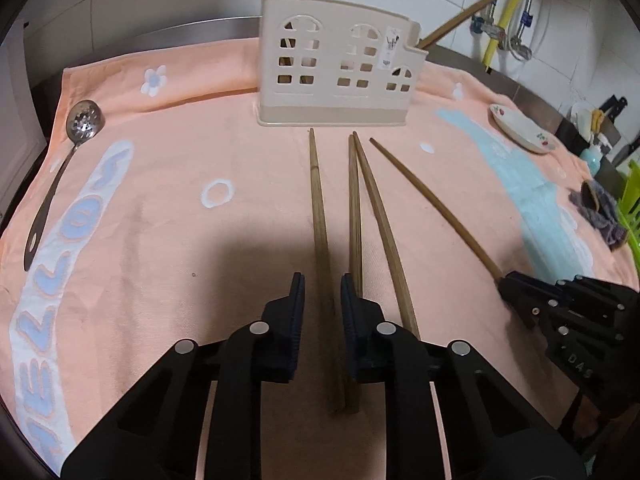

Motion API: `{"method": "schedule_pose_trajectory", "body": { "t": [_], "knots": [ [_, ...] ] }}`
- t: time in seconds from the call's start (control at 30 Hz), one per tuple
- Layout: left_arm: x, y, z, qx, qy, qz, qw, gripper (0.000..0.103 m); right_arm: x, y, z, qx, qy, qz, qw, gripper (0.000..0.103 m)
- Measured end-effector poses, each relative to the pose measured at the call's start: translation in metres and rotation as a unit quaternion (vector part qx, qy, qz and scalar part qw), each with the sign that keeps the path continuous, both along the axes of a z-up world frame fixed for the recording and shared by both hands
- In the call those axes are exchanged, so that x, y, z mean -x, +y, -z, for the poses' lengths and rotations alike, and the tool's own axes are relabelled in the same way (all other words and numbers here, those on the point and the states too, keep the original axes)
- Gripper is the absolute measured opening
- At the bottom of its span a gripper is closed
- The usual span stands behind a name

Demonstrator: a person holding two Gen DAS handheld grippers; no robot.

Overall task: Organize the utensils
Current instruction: 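Close the left tool on a chopstick while the right tool holds its own, then lift both held chopsticks upright above the utensil holder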

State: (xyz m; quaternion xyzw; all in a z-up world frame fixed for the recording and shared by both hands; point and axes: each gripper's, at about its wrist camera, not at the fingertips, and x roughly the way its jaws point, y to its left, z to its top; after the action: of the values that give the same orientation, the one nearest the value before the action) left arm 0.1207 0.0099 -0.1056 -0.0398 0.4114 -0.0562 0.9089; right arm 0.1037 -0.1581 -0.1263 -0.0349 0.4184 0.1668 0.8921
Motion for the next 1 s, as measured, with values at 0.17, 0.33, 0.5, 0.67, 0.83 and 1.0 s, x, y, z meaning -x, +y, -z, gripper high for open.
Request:
{"method": "schedule_pose_trajectory", "body": {
  "t": [0.17, 0.33, 0.5, 0.67, 0.83, 1.0],
  "knots": [
    [-0.001, 0.002, 0.004, 0.001, 0.005, -0.006, 1.0, 0.013, 0.0, 0.0, 0.0, 0.002, -0.001, 0.0, 1.0, 0.007],
    [-0.002, -0.006, 0.005, -0.014, 0.006, -0.001, 0.9999, 0.014, 0.001, 0.001, 0.001, 0.007, -0.008, -0.001, 1.0, 0.008],
    [-0.004, -0.004, 0.004, -0.005, 0.007, -0.005, 0.9999, 0.01, 0.003, 0.003, 0.001, 0.01, -0.012, -0.005, 1.0, 0.007],
    [-0.001, -0.001, 0.001, 0.001, 0.005, -0.005, 1.0, 0.006, 0.007, 0.002, -0.008, 0.005, -0.024, -0.008, 1.0, 0.007],
    [0.005, 0.004, -0.018, 0.007, -0.023, -0.002, 0.9997, 0.006, 0.012, 0.001, -0.029, -0.001, -0.051, -0.015, 0.999, 0.007],
    [0.014, 0.007, -0.05, 0.014, -0.073, 0.007, 0.9972, 0.006, 0.013, 0.002, -0.059, -0.009, -0.085, -0.027, 0.996, 0.007]
  ]
}}
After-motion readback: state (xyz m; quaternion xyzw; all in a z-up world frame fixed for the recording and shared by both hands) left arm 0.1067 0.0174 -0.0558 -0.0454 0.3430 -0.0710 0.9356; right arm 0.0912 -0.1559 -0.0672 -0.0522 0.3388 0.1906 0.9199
